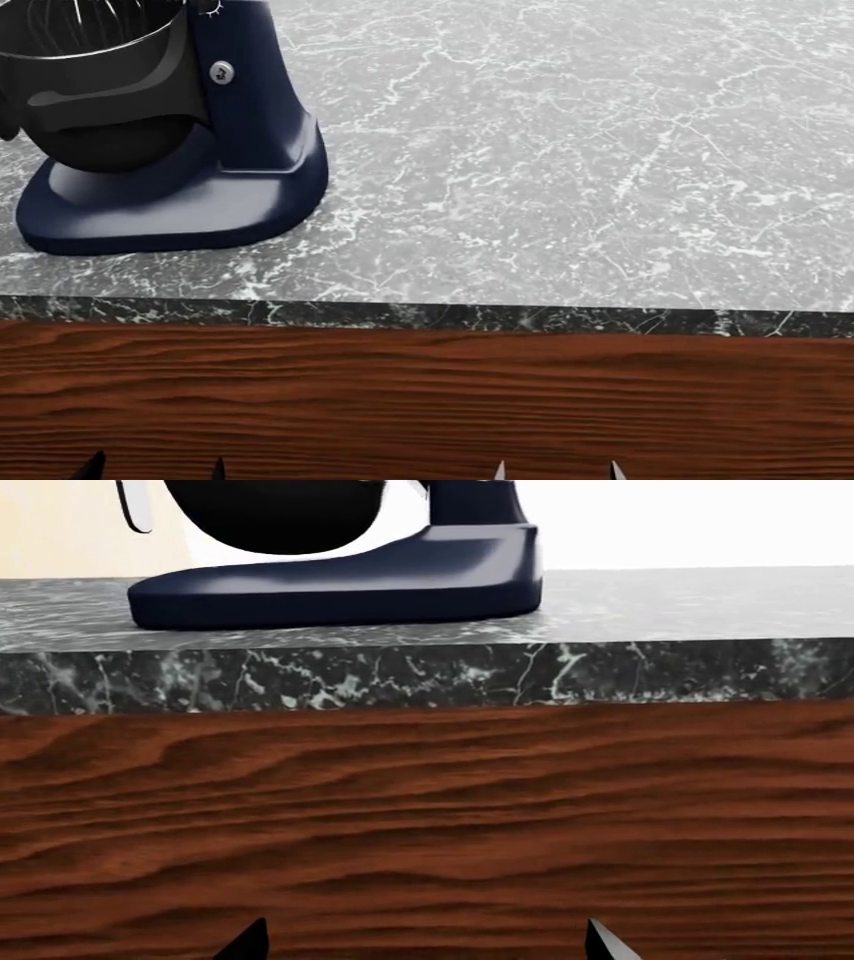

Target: Open the stand mixer head.

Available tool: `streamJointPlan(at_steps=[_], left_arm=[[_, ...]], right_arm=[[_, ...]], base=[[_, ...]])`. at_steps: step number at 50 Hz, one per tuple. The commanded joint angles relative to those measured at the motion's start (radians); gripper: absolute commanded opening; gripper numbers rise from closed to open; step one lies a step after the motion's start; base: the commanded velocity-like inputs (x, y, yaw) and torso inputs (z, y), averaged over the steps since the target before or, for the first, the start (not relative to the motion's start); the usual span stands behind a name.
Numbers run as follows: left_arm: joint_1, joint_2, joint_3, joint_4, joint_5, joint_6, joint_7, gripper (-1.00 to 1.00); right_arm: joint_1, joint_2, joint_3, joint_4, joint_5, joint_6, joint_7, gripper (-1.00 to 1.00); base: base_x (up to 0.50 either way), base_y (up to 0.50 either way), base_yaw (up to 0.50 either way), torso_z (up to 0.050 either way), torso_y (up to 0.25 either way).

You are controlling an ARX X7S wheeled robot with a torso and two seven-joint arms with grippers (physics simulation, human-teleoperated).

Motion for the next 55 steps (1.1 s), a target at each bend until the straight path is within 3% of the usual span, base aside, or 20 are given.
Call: streamJointPlan(at_steps=[1, 14, 18, 20, 24, 27, 33, 36, 37, 55], left_arm=[[0.001, 0.0, -0.004, 0.03, 0.005, -0.029, 0.011, 1.0], [-0.007, -0.008, 0.015, -0.033, -0.004, 0.021, 0.002, 1.0], [-0.003, -0.017, 0.023, 0.028, -0.004, -0.037, -0.008, 1.0], [-0.003, -0.015, 0.023, -0.021, -0.007, 0.025, -0.005, 1.0], [-0.003, -0.023, 0.027, 0.028, -0.013, -0.028, -0.011, 1.0], [-0.004, -0.02, 0.029, -0.024, -0.009, 0.026, -0.015, 1.0], [0.008, -0.05, 0.048, 0.068, -0.074, -0.065, 0.043, 1.0], [0.003, -0.038, 0.044, 0.017, -0.053, -0.01, 0.018, 1.0], [-0.001, -0.042, 0.043, 0.051, -0.054, -0.056, 0.008, 1.0], [-0.004, -0.049, 0.052, 0.022, -0.07, -0.038, -0.004, 1.0]], right_arm=[[0.006, -0.003, -0.008, 0.021, -0.054, -0.018, 0.011, 1.0], [0.011, 0.005, -0.009, 0.025, 0.026, -0.002, -0.014, 1.0], [0.015, 0.008, -0.009, 0.029, 0.039, 0.002, -0.014, 1.0], [0.013, 0.009, -0.008, 0.027, 0.036, -0.007, -0.004, 1.0], [0.016, 0.012, -0.014, 0.029, 0.033, 0.001, 0.003, 1.0], [0.015, 0.014, -0.014, 0.026, 0.042, -0.002, 0.003, 1.0], [0.016, 0.019, -0.021, 0.027, 0.054, 0.001, -0.002, 1.0], [0.019, 0.02, -0.024, 0.031, 0.051, 0.005, 0.007, 1.0], [0.015, 0.021, -0.023, 0.025, 0.052, -0.001, 0.008, 1.0], [0.016, 0.032, -0.04, 0.024, 0.064, 0.003, 0.02, 1.0]], base=[[0.0, 0.5, 0.0, 0.0, 0.0], [0.0, 0.14, 0.0, 0.0, 0.0], [0.0, 0.0, 0.0, 0.0, 0.0], [0.0, 0.0, 0.0, 0.0, 0.0], [0.0, 0.0, 0.0, 0.0, 0.0], [0.0, 0.0, 0.0, 0.0, 0.0], [0.0, 0.0, 0.0, 0.0, 0.0], [0.0, 0.0, 0.0, 0.05, 0.0], [0.0, 0.0, 0.0, 0.05, 0.0], [0.0, 0.0, 0.0, 0.05, 0.0]])
